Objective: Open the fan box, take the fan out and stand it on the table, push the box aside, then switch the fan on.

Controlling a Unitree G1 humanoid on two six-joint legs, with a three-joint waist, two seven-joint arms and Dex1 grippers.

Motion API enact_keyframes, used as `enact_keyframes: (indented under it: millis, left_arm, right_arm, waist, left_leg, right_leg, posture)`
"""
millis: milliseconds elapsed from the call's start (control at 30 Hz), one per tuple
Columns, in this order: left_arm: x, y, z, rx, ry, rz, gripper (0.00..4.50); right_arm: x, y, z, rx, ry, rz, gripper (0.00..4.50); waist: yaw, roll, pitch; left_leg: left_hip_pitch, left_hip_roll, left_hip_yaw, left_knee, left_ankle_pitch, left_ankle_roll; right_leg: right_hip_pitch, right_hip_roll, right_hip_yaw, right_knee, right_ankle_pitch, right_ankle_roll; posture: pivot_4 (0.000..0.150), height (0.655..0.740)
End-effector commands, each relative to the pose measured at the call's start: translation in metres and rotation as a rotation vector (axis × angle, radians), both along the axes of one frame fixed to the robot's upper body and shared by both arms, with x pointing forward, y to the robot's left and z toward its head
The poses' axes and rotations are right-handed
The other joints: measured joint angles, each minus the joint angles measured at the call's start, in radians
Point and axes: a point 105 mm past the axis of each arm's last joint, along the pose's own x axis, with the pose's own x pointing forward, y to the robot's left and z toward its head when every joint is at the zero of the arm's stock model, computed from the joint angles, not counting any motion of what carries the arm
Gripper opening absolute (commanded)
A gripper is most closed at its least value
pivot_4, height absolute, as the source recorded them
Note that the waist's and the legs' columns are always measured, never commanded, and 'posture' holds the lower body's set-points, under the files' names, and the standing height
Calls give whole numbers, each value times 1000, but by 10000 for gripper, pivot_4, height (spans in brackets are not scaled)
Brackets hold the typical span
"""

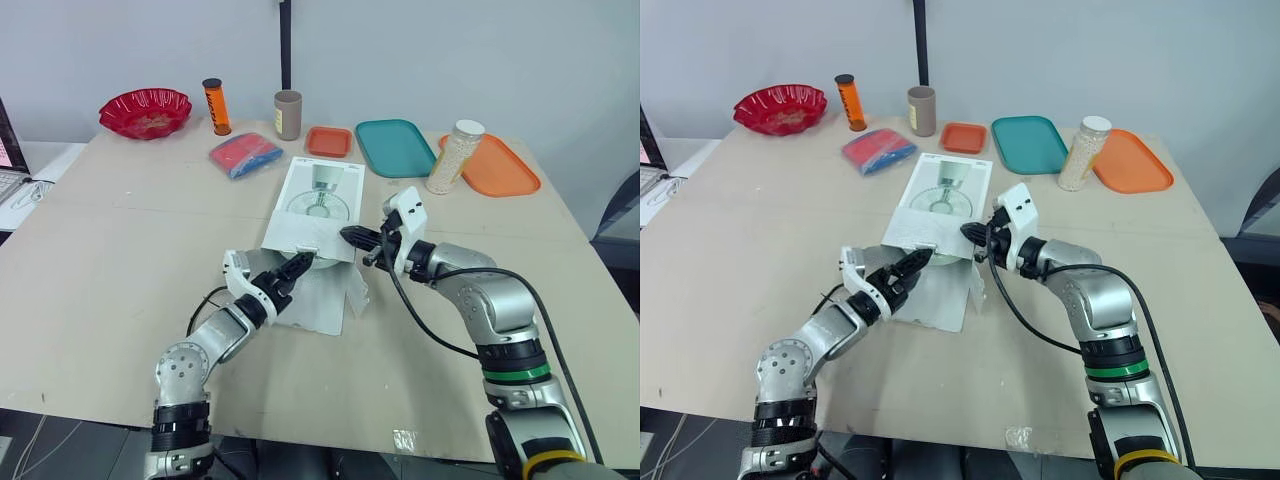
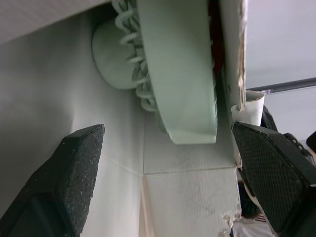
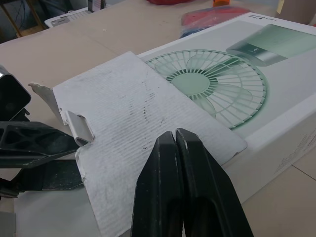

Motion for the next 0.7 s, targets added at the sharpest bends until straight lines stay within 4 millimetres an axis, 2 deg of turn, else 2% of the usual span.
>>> enact_keyframes:
  millis: [33,300,400,433,700]
  left_arm:
    - [2,-4,11,-14,-41,-7,43841]
    - [4,-5,13,-23,-54,-15,43841]
    - [4,-4,12,-29,-41,-12,36807]
    - [4,-4,11,-30,-39,-13,33012]
    - [4,-5,12,-27,-43,-24,33012]
  right_arm:
    - [-4,4,13,-2,-58,16,0]
    - [-4,4,12,-1,-60,11,0]
    - [-5,4,12,0,-61,10,0]
    - [-4,4,12,-1,-62,9,0]
    - [-5,5,13,2,-64,9,0]
  waist:
    - [0,0,0]
    - [1,0,0]
    - [1,0,0]
    - [2,0,0]
    - [2,0,0]
  left_leg:
    - [0,0,0,0,0,0]
    - [0,0,-1,0,0,0]
    - [0,0,-1,0,0,0]
    - [0,0,-1,0,0,0]
    - [0,0,-1,0,0,0]
  right_leg:
    - [0,0,0,0,0,0]
    - [0,0,0,0,0,0]
    - [0,0,0,0,0,0]
    - [0,0,0,0,0,0]
    - [0,0,0,0,0,0]
  posture:
    - [1500,7389]
    - [1500,7389]
    - [1500,7389]
    - [1500,7389]
    - [1500,7389]
